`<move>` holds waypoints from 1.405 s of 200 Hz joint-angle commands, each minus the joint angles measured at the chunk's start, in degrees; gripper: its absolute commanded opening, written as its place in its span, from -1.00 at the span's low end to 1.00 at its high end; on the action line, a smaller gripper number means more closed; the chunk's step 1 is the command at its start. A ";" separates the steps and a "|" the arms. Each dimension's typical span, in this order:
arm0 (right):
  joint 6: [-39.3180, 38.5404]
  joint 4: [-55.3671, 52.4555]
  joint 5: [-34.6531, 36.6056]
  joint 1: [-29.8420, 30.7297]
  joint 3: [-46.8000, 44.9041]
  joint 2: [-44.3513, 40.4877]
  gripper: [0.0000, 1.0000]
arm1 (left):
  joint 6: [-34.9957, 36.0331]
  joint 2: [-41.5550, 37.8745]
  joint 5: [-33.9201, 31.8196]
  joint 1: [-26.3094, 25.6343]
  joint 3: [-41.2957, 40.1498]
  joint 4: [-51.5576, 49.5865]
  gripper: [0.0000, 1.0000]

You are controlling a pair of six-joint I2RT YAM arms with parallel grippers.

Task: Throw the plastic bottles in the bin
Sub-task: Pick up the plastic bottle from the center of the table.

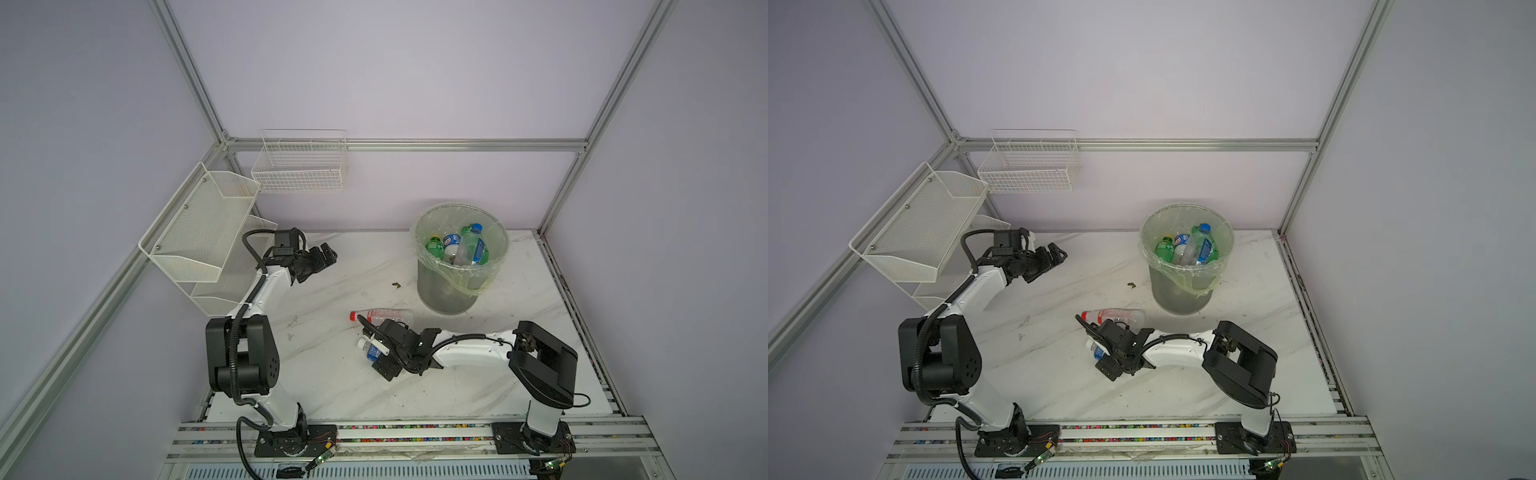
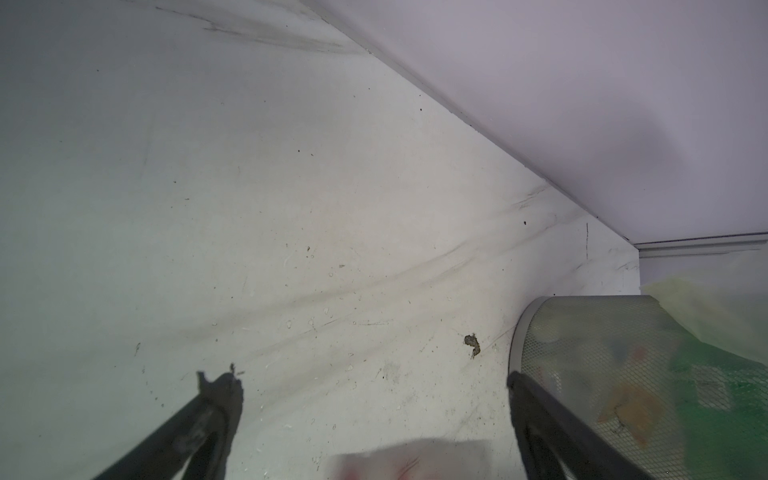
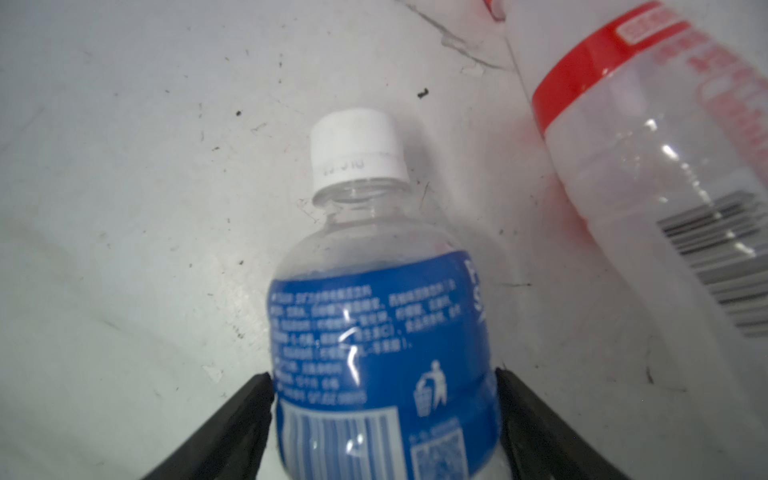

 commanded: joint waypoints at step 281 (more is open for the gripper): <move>13.72 9.27 13.35 2.07 -8.09 -33.32 0.19 | 1.21 1.66 -0.03 -0.01 3.26 -0.99 0.99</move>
